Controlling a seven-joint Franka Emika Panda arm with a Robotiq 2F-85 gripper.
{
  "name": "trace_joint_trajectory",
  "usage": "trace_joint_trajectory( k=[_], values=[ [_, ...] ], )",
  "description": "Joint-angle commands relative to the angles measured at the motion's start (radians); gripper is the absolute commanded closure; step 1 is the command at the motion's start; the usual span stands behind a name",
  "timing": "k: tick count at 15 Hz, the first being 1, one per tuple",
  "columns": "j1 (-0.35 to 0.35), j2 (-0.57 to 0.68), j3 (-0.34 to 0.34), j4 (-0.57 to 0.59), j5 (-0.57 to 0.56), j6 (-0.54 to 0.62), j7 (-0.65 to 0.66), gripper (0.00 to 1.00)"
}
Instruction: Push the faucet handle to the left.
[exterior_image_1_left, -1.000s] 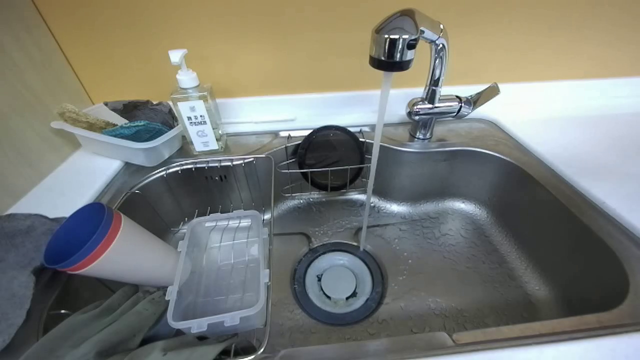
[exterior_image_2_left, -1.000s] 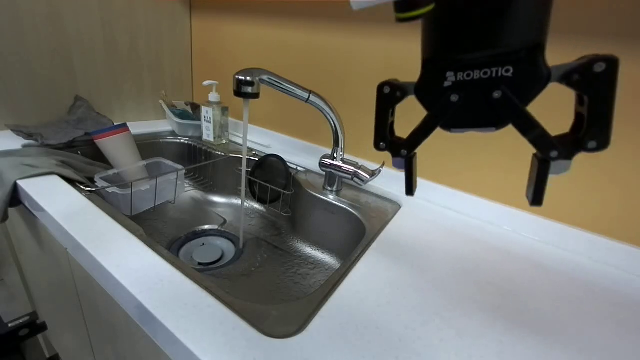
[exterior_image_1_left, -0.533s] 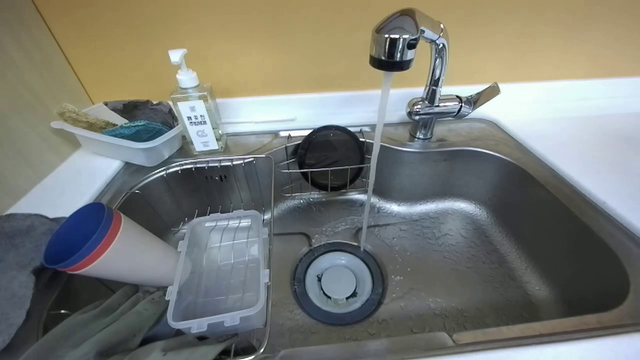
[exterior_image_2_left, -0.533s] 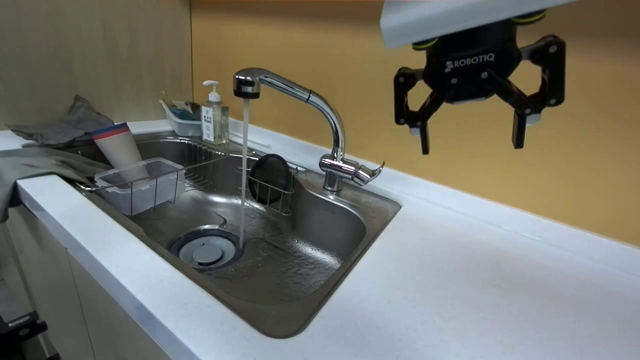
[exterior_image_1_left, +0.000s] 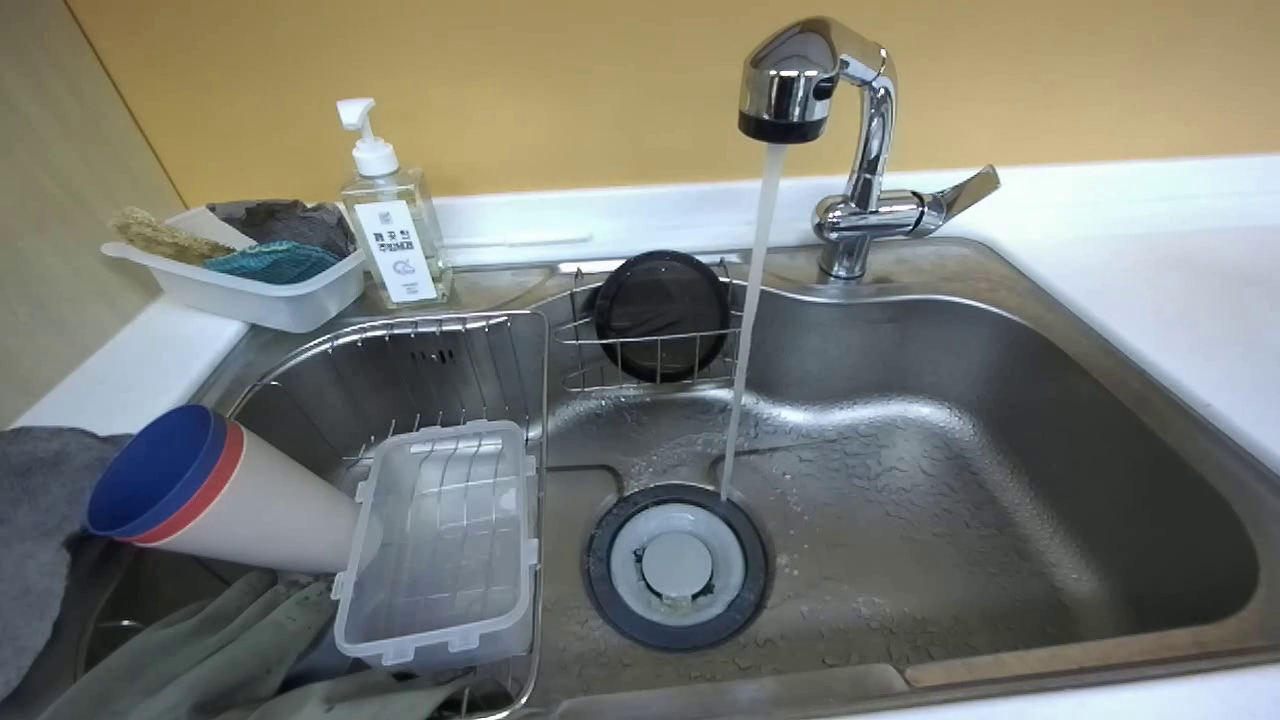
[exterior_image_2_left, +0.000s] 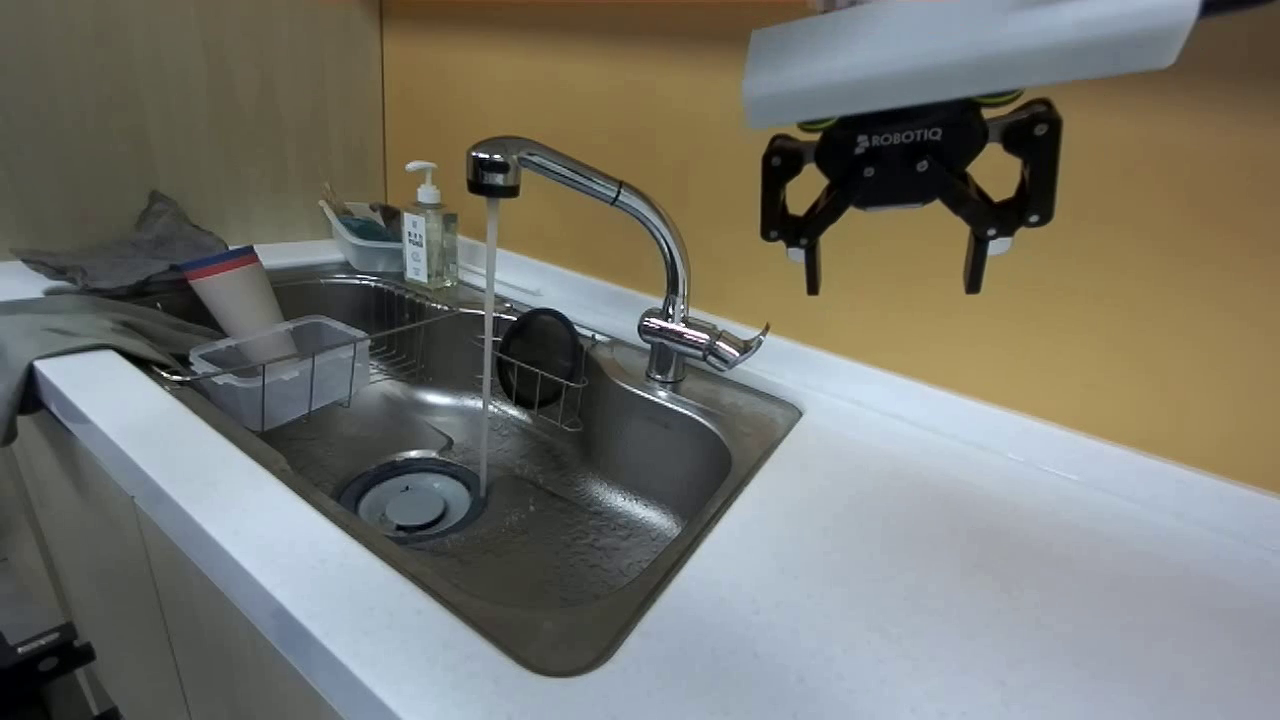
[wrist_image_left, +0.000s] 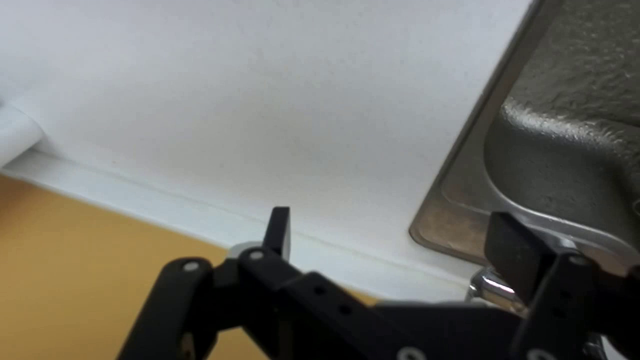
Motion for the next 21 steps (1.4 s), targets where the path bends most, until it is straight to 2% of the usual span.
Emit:
trace_joint_trajectory(
  k=[1,5,8,10,11,14,15,18,21],
  values=[
    [0.133,0.087,-0.055,0.038,0.177,0.1,-0.148,0.0],
    [0.287,0.179,-0.091,0.1,0.45,0.1,-0.347,0.0],
    [0.337,0.268,-0.079,0.183,0.621,0.089,-0.41,0.0],
    [0.323,0.325,-0.072,0.232,0.605,0.096,-0.361,0.0],
    [0.327,0.261,-0.067,0.155,0.597,0.113,-0.381,0.0],
    [0.322,0.319,-0.069,0.205,0.597,0.113,-0.38,0.0],
    [0.325,0.332,-0.068,0.203,0.594,0.151,-0.33,0.0],
    [0.331,0.387,-0.072,0.246,0.591,0.157,-0.151,0.0],
    [0.332,0.43,-0.053,0.295,0.698,0.147,-0.079,0.0]
  ],
)
